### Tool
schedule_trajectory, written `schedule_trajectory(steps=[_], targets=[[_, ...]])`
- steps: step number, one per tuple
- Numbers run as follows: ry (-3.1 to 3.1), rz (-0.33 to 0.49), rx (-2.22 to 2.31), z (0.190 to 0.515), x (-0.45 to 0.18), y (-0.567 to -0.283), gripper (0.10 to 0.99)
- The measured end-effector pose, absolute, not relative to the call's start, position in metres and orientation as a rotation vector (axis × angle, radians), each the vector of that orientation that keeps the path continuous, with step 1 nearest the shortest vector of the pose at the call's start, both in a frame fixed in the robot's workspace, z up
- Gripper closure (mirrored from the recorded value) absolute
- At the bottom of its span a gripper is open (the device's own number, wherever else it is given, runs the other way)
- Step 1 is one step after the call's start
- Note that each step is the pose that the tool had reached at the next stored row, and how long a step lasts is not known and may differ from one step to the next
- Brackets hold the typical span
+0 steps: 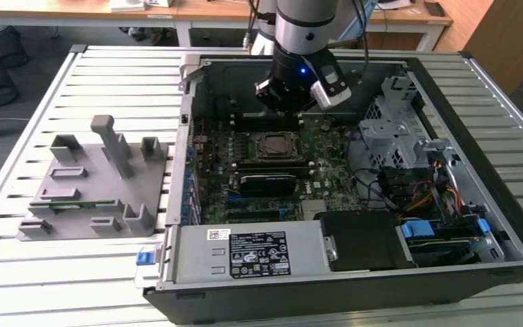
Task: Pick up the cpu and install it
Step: 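Install the second cpu locking lever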
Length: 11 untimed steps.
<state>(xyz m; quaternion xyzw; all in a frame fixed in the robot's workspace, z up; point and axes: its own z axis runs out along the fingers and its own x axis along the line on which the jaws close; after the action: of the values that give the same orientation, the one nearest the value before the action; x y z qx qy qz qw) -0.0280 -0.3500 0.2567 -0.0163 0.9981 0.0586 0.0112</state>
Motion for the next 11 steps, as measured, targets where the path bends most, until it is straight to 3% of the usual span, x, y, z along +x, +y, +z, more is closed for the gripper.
schedule_trajectory(steps=[11], targets=[[3.147,0.186,-0.048,0.255,-0.027,-0.374,0.980]])
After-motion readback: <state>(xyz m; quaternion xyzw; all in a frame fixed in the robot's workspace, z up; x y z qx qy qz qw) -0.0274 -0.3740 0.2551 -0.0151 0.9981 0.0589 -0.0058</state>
